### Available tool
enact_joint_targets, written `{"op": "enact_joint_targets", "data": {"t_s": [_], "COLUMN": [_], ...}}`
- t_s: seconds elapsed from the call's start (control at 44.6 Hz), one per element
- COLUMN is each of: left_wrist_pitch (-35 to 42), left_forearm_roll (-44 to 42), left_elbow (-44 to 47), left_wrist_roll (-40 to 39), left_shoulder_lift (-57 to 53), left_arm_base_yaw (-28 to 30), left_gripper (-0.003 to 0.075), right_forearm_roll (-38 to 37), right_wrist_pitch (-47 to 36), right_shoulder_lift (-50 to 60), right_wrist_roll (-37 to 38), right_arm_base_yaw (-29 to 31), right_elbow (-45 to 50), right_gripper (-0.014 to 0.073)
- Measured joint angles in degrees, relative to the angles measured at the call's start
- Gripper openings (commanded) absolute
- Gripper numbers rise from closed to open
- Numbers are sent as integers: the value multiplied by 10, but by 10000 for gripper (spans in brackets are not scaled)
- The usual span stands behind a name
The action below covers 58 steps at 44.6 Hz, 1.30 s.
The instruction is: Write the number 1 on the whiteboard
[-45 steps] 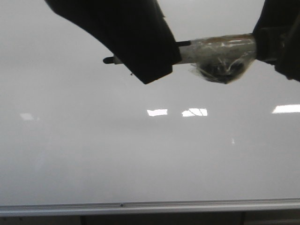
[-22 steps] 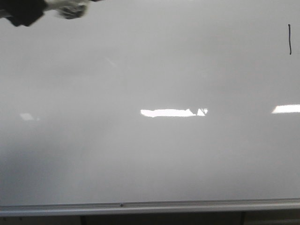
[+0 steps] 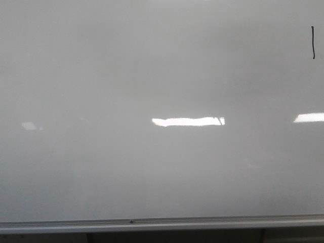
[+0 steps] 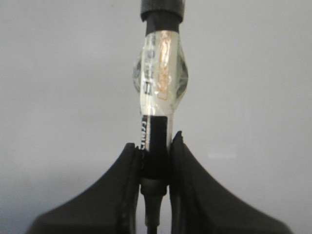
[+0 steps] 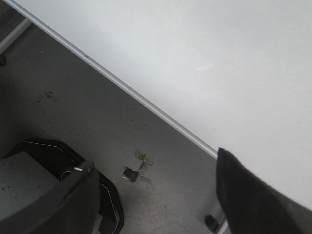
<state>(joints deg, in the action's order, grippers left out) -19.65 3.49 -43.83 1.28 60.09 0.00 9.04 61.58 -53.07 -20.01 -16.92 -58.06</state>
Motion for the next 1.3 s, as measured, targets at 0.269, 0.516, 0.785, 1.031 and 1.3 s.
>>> {"op": "enact_joint_targets", "data": {"t_s": [0.269, 0.516, 0.785, 1.031, 1.3], "left_wrist_pitch": [100, 163, 178, 176, 149], "left_forearm_roll": [10, 10, 9, -5, -17], "left_elbow": [4, 4, -16, -25, -25], "left_wrist_roll": [0, 0, 0, 0, 0], "left_shoulder_lift": [83, 174, 248, 268, 261], "left_arm_base_yaw": [10, 10, 10, 10, 10], "left_gripper": [-19, -19, 17, 340, 383], "right_forearm_roll": [0, 0, 0, 0, 1], "right_wrist_pitch": [-13, -14, -14, -14, -14], "right_shoulder_lift": [0, 0, 0, 0, 0], "right_wrist_roll": [1, 1, 1, 1, 6], "right_arm_base_yaw": [0, 0, 0, 1, 1], "right_elbow": [11, 12, 12, 12, 12], "right_gripper": [528, 528, 528, 528, 528]}}
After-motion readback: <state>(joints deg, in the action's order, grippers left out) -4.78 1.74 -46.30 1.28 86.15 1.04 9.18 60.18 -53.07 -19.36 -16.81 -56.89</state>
